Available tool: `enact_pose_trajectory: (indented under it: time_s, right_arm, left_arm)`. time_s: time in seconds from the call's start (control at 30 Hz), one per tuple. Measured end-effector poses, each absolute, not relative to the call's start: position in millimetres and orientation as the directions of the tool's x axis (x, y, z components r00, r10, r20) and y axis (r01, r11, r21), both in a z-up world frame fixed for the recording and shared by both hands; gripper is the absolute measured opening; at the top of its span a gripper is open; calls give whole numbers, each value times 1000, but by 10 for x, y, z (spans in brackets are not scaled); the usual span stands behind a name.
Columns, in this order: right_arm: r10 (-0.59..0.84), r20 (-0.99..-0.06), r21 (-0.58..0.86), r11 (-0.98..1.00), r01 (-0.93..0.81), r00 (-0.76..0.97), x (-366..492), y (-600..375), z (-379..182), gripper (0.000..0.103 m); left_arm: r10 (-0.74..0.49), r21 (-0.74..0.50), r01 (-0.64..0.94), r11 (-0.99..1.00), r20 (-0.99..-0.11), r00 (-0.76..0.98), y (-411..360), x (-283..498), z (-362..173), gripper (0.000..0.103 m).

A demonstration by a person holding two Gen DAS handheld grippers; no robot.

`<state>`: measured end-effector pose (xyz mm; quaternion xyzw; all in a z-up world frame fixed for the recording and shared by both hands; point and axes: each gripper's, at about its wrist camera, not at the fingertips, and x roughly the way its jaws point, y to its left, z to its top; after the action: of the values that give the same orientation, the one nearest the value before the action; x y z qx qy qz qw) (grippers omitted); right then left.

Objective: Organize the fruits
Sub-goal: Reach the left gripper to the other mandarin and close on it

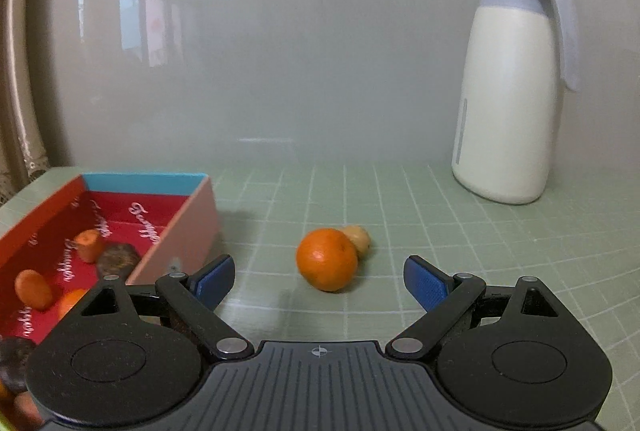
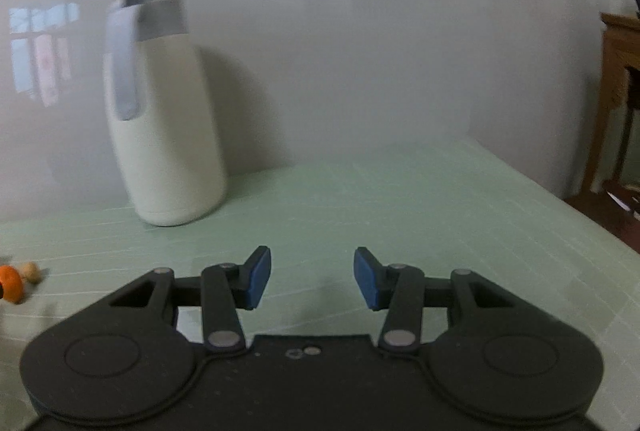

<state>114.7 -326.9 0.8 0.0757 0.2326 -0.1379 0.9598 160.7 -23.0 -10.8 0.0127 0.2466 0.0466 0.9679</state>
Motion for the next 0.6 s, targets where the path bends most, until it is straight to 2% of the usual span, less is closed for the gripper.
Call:
enact_pose_trajectory:
  time_s: [0.1, 0.17, 0.37, 0.47, 0.53, 0.6]
  right_arm:
    - [-255, -474, 81, 941, 330, 843, 1184, -3402, -35, 46]
    - [-281, -472, 77, 931, 357, 835, 1192, -3488, -55, 46]
    - [-292, -484, 135, 906, 400, 825, 1199, -3646, -100, 46]
    - [-286, -485, 114, 916, 384, 827, 1249, -3582, -96, 47]
    - [-279, -486, 112, 920, 376, 828, 1310, -3564, -109, 47]
    - [-282, -487, 105, 921, 376, 826, 1308, -3563, -121, 49]
  left_arm:
    - [101, 44, -91, 995, -499, 860, -255, 1713, -186, 90]
    - [99, 40, -91, 995, -504, 858, -259, 1768, -197, 83]
    - [100, 53, -85, 995, -523, 847, -294, 1886, -220, 80]
    - [95, 61, -73, 995, -547, 832, -318, 1991, -250, 65]
    - [103, 71, -76, 995, -564, 819, -329, 2037, -266, 41]
    - [104, 77, -73, 994, -558, 823, -339, 2047, -261, 41]
